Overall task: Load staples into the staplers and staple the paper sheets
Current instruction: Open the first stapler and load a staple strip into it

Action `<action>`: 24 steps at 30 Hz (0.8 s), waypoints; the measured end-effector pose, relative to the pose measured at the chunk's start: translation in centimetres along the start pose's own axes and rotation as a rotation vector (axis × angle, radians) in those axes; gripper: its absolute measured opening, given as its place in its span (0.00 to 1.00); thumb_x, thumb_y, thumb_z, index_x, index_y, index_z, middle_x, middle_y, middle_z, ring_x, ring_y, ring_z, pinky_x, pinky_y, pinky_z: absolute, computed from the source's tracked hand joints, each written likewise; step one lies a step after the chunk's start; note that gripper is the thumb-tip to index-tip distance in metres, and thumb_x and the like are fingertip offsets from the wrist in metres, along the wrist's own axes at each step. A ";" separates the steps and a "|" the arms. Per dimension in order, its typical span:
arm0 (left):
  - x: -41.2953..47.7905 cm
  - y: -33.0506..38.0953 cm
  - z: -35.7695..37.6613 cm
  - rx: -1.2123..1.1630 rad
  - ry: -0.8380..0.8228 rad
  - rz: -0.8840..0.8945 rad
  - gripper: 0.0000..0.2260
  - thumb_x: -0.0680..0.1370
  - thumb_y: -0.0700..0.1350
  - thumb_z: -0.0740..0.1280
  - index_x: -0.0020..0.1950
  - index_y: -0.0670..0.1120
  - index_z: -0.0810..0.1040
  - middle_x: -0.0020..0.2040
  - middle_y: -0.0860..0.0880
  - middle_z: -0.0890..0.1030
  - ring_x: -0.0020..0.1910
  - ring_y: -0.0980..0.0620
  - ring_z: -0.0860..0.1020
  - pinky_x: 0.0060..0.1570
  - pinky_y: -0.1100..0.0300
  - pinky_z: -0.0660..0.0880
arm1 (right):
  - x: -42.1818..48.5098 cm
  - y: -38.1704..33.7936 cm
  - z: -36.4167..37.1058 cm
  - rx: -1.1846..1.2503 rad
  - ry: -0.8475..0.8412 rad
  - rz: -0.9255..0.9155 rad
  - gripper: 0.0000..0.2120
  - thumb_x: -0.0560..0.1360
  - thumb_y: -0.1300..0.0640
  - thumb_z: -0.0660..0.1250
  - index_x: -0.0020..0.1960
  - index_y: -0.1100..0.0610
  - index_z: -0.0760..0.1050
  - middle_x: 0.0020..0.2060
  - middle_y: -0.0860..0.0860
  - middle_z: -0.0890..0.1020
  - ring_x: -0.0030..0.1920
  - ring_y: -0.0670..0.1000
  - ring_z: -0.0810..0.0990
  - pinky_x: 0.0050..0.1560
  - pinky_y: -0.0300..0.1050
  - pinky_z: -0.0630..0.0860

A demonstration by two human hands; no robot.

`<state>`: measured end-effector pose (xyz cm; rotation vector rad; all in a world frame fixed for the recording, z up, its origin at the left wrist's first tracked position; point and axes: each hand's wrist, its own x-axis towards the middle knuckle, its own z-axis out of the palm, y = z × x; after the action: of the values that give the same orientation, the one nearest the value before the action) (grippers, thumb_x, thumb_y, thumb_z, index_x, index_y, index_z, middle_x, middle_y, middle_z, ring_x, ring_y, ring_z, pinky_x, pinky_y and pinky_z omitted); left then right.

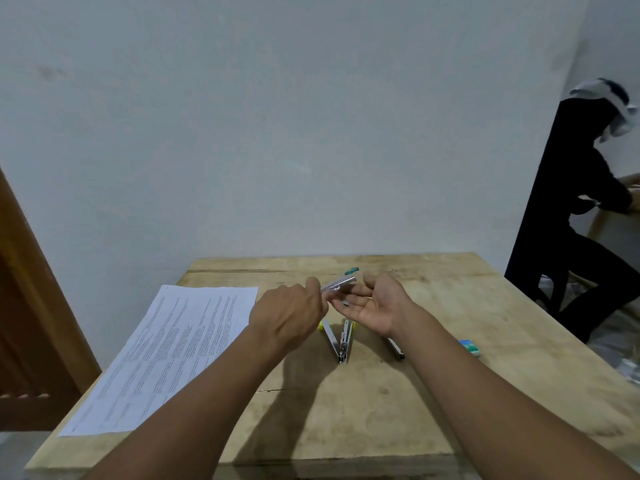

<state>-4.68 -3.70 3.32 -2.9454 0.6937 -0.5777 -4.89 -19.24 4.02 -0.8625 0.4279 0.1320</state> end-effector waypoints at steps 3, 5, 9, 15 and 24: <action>0.4 -0.6 -0.3 -0.258 -0.129 -0.112 0.16 0.83 0.52 0.49 0.48 0.43 0.68 0.48 0.40 0.79 0.44 0.39 0.76 0.41 0.52 0.70 | -0.2 -0.1 -0.4 -0.373 0.085 -0.147 0.08 0.80 0.63 0.58 0.51 0.66 0.73 0.40 0.60 0.76 0.34 0.52 0.74 0.31 0.43 0.72; 0.6 -1.2 -0.7 -0.579 -0.389 -0.207 0.14 0.83 0.50 0.51 0.43 0.43 0.67 0.38 0.40 0.75 0.33 0.44 0.71 0.32 0.57 0.67 | -0.5 -0.2 -0.9 -0.816 0.093 -0.355 0.09 0.76 0.63 0.66 0.55 0.60 0.75 0.40 0.53 0.76 0.31 0.47 0.70 0.32 0.42 0.68; 0.0 -2.7 -1.7 -1.058 -0.827 -0.395 0.14 0.78 0.53 0.54 0.36 0.48 0.64 0.28 0.52 0.56 0.24 0.54 0.53 0.22 0.65 0.49 | -1.5 -0.1 -1.4 -1.619 -0.127 -0.742 0.16 0.71 0.56 0.73 0.58 0.49 0.79 0.40 0.46 0.73 0.40 0.47 0.71 0.44 0.40 0.67; -1.7 -3.8 -1.7 -1.027 -1.091 -0.352 0.12 0.75 0.55 0.59 0.37 0.48 0.70 0.30 0.52 0.58 0.26 0.54 0.54 0.23 0.65 0.52 | -2.6 0.7 -1.4 -2.091 -0.356 -0.955 0.11 0.74 0.52 0.68 0.55 0.49 0.83 0.46 0.49 0.70 0.45 0.50 0.70 0.41 0.45 0.67; -3.0 -2.1 -1.5 -0.539 -0.842 -0.153 0.09 0.77 0.45 0.61 0.53 0.46 0.77 0.42 0.47 0.83 0.36 0.50 0.80 0.34 0.62 0.71 | -4.4 3.5 -1.1 -2.221 -0.414 -0.672 0.08 0.71 0.55 0.67 0.43 0.57 0.83 0.32 0.56 0.80 0.36 0.57 0.76 0.38 0.49 0.74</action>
<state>-6.79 -0.43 3.96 -3.2426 0.5640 0.9600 -10.25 -17.58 2.75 -3.0028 -0.7088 0.1161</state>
